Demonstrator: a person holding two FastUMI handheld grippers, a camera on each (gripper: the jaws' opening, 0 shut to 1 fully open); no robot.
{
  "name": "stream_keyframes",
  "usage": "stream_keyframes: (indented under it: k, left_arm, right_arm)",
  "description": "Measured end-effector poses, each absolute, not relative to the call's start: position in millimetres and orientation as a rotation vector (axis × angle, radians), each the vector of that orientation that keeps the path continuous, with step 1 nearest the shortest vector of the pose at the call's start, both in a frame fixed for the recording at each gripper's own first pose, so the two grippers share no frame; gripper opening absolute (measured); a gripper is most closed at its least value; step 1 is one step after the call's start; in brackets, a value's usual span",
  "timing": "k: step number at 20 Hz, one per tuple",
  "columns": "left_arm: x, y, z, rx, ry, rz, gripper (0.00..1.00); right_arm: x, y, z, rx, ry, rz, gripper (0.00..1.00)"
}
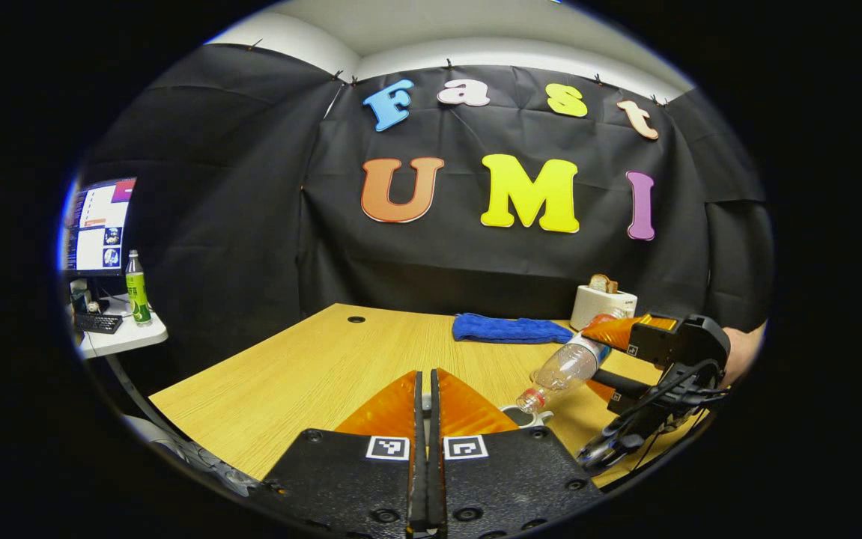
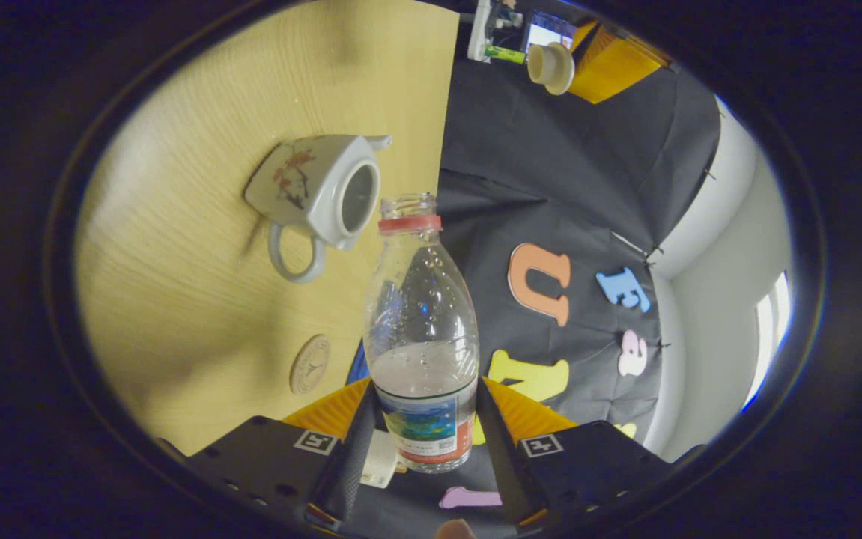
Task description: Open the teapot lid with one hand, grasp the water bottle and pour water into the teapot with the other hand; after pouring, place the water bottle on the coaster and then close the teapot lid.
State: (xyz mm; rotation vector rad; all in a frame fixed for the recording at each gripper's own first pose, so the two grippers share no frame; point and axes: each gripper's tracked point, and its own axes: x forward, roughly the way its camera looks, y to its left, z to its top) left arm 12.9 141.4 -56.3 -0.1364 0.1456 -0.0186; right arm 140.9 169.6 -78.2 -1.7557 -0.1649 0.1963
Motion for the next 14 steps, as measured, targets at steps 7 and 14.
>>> stream_keyframes:
  k: [7, 14]
  left_arm:
    - [10, 139, -44, -0.128, 0.112, -0.019, 0.02]
    - [11, 116, -43, -0.099, 0.115, -0.065, 0.02]
  right_arm:
    - [119, 163, -110, -1.089, 0.115, 0.269, 0.75]
    - [104, 171, -55, -0.318, 0.188, 0.332, 0.73]
